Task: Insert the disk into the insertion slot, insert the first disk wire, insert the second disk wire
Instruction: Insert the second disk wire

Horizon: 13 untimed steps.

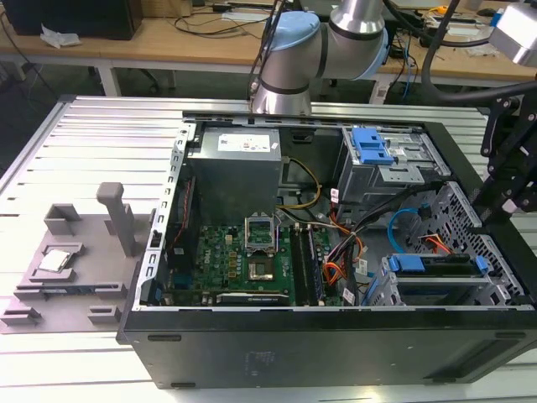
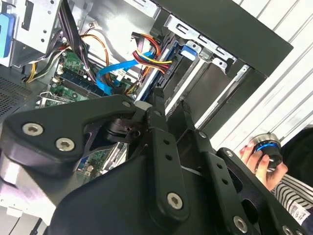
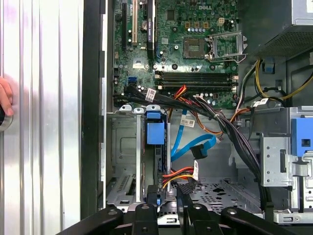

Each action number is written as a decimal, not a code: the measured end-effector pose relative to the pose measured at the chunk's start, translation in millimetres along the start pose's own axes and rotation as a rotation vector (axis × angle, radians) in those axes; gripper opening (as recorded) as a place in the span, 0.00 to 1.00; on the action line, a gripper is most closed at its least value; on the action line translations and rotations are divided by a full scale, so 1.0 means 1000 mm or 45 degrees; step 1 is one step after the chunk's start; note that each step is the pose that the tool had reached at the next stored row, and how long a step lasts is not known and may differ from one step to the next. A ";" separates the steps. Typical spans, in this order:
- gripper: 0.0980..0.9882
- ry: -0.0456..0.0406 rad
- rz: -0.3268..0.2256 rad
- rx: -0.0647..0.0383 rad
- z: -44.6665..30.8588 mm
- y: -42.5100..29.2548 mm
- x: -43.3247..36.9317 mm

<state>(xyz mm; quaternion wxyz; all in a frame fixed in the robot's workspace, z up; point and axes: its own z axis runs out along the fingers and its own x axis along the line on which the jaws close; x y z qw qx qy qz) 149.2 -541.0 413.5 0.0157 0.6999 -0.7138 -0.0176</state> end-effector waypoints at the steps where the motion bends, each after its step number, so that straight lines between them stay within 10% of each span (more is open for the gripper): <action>1: 0.23 0.000 0.000 0.000 0.0000 0.0000 0.0000; 13: 0.23 0.001 -0.023 0.000 0.0024 0.0133 -0.0166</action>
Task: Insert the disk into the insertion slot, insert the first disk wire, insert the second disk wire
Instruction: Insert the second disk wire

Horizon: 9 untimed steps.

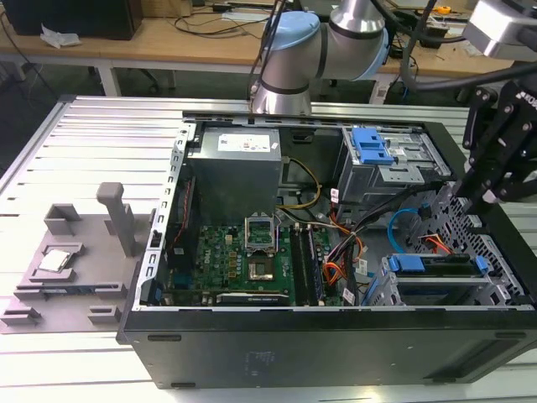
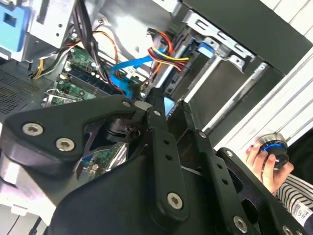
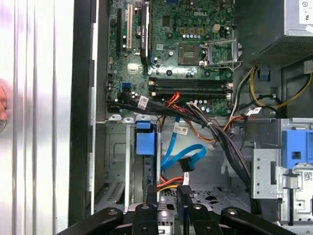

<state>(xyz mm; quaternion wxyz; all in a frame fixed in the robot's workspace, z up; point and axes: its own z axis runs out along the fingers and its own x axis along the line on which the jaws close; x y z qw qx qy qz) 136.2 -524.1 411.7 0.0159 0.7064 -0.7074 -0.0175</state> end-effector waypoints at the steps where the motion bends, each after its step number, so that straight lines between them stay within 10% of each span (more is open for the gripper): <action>1: 0.23 0.000 -0.005 0.000 0.0002 0.0005 -0.0017; 9: 0.23 0.004 -0.087 0.000 0.0092 0.0063 -0.0113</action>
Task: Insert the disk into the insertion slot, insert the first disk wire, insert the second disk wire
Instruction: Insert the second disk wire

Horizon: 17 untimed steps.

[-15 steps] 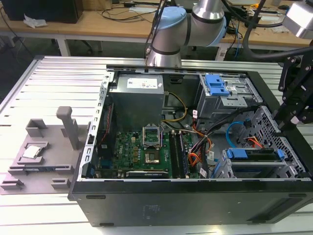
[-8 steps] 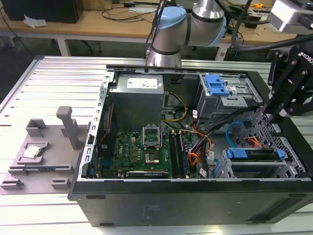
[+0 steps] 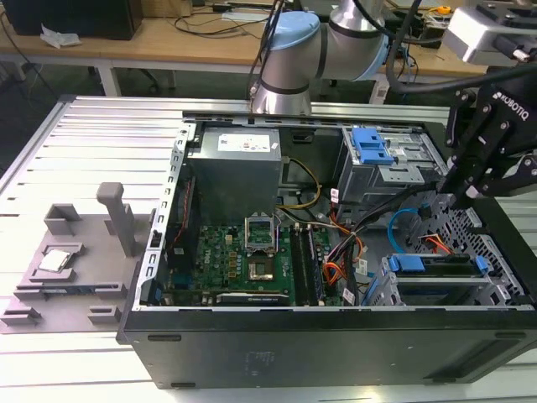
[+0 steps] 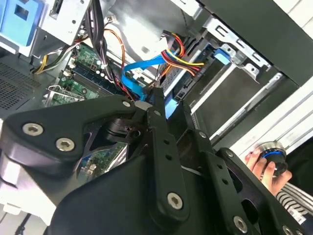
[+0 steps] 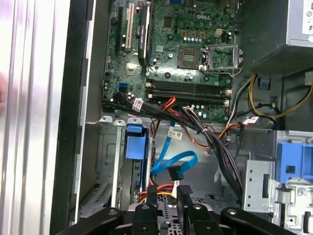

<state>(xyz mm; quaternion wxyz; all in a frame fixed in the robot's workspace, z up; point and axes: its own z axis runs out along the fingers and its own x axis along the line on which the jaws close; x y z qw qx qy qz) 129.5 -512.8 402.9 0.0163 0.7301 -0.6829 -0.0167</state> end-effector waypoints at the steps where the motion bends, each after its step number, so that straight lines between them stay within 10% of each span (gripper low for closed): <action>1: 0.23 0.000 -0.006 0.000 0.0012 0.0008 -0.0009; 17: 0.23 0.010 -0.152 0.000 0.0291 0.0160 -0.0162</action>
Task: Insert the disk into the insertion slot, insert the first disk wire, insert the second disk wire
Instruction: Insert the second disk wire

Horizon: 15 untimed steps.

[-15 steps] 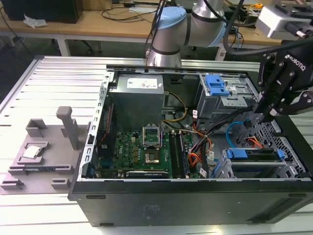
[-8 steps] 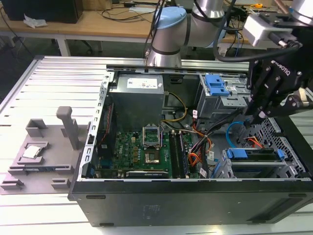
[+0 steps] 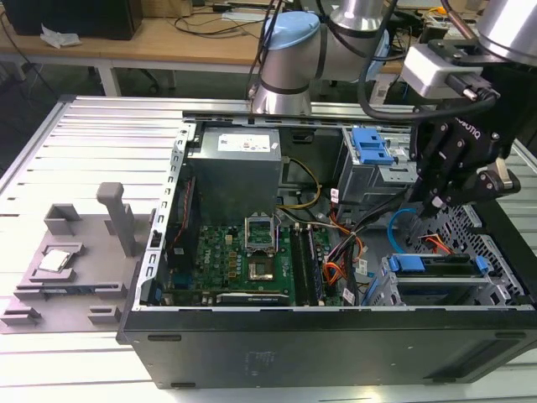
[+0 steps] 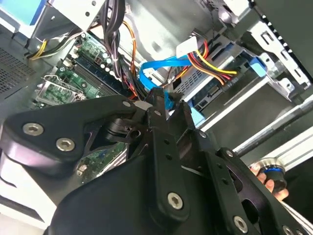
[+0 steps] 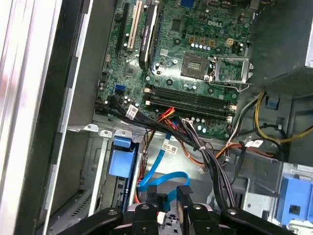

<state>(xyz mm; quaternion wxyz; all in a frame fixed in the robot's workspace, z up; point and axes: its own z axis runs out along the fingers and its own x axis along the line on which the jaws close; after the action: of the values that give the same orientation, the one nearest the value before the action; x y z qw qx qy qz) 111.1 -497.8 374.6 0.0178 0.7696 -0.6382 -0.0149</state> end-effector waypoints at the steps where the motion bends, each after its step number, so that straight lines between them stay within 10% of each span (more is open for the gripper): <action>1: 0.23 0.002 -0.012 0.000 0.0017 0.0000 -0.0003; 4: 0.23 0.039 -0.042 -0.007 0.0043 -0.0002 -0.0003; 15: 0.07 0.056 -0.042 -0.011 0.0043 -0.0002 -0.0003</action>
<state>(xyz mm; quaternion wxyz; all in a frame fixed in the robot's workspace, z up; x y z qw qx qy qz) 111.0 -497.5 370.3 0.0348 0.7800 -0.6249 -0.0010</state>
